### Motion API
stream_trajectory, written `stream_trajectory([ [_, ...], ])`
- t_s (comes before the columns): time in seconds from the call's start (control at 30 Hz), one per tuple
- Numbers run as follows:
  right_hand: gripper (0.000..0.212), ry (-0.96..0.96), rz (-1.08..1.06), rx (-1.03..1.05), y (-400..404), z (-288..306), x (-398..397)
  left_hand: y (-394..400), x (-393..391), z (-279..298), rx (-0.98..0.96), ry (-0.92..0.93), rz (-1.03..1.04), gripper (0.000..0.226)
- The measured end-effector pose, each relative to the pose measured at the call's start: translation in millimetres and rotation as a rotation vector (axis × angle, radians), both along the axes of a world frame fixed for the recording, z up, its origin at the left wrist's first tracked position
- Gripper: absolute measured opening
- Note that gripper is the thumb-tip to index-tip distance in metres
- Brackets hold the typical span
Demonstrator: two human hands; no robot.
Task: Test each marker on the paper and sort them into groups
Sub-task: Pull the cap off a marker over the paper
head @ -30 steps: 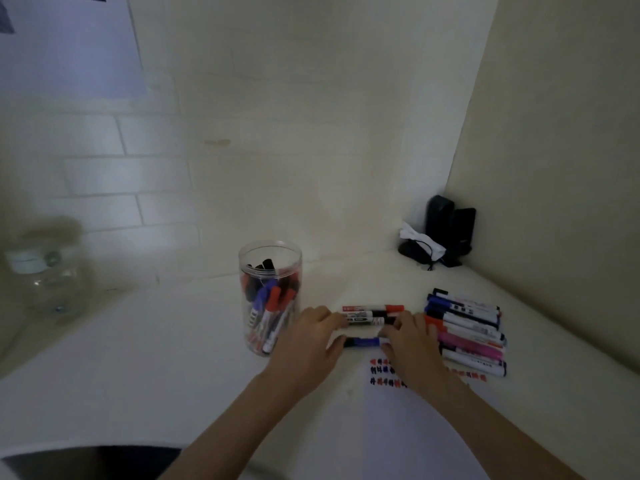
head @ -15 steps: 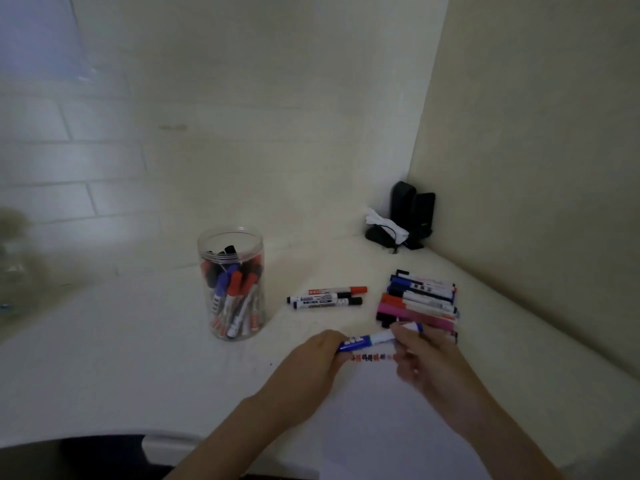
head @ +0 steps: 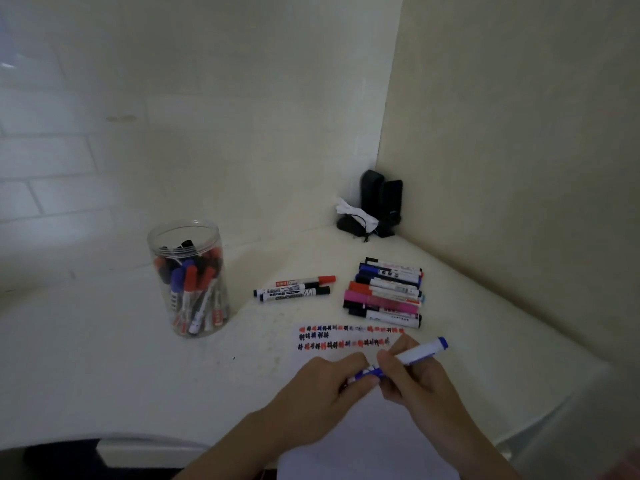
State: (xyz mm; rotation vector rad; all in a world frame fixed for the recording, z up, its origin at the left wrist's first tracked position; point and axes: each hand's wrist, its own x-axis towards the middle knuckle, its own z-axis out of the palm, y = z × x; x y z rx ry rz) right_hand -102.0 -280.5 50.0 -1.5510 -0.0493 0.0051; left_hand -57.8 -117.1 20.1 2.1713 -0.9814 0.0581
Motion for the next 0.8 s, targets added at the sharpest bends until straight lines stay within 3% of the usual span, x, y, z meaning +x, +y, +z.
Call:
stream_trajectory([
  [0.1,0.024,0.005,0.016,-0.016,-8,-4,-3,0,1,-4,-0.009,0.09,-0.041,0.03],
  [0.23,0.018,0.052,-0.301,0.067,-33,-16,12,-2,15,-10,-0.01,0.219,0.069,0.037],
  [0.33,0.021,0.026,-0.394,-0.009,-62,-18,30,-2,36,-19,0.124,0.077,0.216,0.055],
  [0.5,0.008,-0.028,-0.408,-0.304,-75,-31,72,-22,71,-31,0.275,-0.167,0.225,0.055],
  [0.67,0.014,-0.083,-0.481,-0.434,-70,-60,99,-31,86,-53,0.141,-0.247,0.308,0.052],
  [0.8,0.015,-0.116,-0.515,-0.499,-71,-68,99,-32,89,-58,0.145,-0.277,0.327,0.052],
])
